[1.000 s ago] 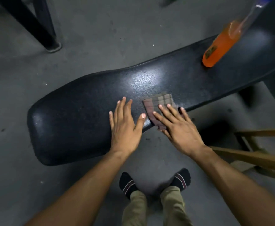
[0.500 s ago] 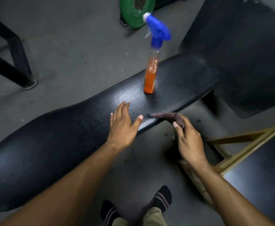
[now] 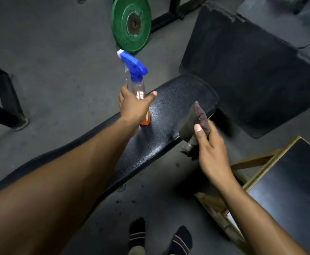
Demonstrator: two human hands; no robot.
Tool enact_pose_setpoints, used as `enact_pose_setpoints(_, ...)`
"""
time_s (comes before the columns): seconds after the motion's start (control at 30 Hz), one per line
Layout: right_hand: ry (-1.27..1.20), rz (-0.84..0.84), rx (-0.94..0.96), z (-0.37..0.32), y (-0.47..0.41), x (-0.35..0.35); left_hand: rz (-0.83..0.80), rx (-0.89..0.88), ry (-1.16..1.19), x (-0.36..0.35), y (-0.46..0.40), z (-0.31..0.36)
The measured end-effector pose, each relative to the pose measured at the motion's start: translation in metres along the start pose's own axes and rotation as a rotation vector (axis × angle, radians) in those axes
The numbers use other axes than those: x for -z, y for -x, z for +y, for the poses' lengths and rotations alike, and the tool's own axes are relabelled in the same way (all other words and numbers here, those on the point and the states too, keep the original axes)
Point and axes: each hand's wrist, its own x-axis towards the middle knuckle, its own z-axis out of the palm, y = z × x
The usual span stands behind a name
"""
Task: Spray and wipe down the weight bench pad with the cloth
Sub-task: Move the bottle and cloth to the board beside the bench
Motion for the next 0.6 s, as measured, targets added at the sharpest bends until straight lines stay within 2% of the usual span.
enact_pose_setpoints(0.13, -0.036, -0.012, 0.020, 0.002, -0.001, 0.000, 0.018, 0.042, 0.096, -0.009, -0.019, 0.009)
enact_pose_setpoints(0.27, -0.036, 0.018, 0.038, 0.011, 0.000, -0.002, -0.029, 0.069, 0.213, -0.017, -0.033, 0.005)
enact_pose_setpoints(0.5, -0.056, 0.099, 0.013, 0.014, 0.014, -0.009, -0.071, -0.031, 0.109, -0.017, -0.033, -0.007)
enact_pose_setpoints(0.6, -0.099, 0.143, -0.005, 0.017, 0.023, -0.016, -0.166, -0.044, 0.093, -0.009, -0.035, -0.014)
